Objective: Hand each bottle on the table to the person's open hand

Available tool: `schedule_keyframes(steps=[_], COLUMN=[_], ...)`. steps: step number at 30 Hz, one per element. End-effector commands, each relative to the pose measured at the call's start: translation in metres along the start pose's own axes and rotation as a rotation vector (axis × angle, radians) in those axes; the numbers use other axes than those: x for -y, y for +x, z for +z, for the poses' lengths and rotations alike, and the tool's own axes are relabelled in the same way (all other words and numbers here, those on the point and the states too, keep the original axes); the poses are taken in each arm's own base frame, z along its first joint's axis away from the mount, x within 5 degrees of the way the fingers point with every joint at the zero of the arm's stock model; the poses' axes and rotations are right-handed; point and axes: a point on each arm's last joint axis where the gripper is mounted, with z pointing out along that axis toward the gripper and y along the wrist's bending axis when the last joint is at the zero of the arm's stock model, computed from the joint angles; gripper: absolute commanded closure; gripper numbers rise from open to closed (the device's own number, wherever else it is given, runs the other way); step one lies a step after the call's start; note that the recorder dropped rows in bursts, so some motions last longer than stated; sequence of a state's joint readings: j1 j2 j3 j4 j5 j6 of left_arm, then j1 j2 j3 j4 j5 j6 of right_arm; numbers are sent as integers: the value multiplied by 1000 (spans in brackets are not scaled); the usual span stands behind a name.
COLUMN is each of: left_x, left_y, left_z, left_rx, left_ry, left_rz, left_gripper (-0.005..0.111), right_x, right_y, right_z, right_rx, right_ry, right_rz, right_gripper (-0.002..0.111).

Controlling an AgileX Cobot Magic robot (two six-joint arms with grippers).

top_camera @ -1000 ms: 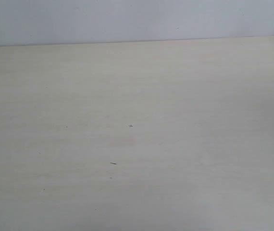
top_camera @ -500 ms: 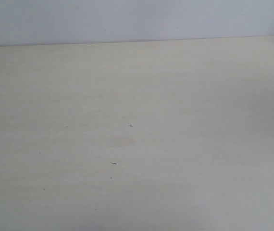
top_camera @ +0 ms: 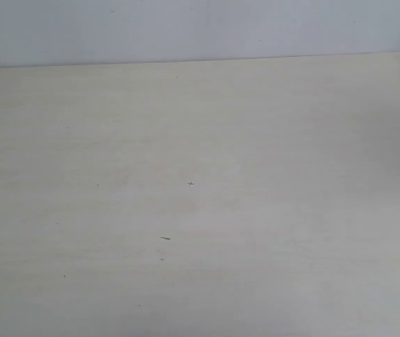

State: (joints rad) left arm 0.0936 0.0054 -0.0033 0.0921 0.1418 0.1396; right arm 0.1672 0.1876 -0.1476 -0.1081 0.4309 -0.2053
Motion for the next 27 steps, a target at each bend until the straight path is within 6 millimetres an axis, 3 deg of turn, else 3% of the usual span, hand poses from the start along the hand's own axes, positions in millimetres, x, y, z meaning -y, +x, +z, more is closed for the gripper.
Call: schedule_keyframes(steps=[1,17,23,27], left_x=[0,0,0,0], left_y=[0,0,0,0], left_z=[0,0,0,0], left_rx=[15,15,15,15], left_ry=[-6,-6,-6,-6], left_rz=[8,8,8,8], left_gripper=[107,107,107,107], right_x=[0,0,2,3], right_y=[0,0,-2,-8], right_z=[0,0,-20,-21], right_rx=[7,7,182,247], right_ry=[4,4,59,71], right_rz=[3,3,11,34], right_gripper=[108,108,108,108])
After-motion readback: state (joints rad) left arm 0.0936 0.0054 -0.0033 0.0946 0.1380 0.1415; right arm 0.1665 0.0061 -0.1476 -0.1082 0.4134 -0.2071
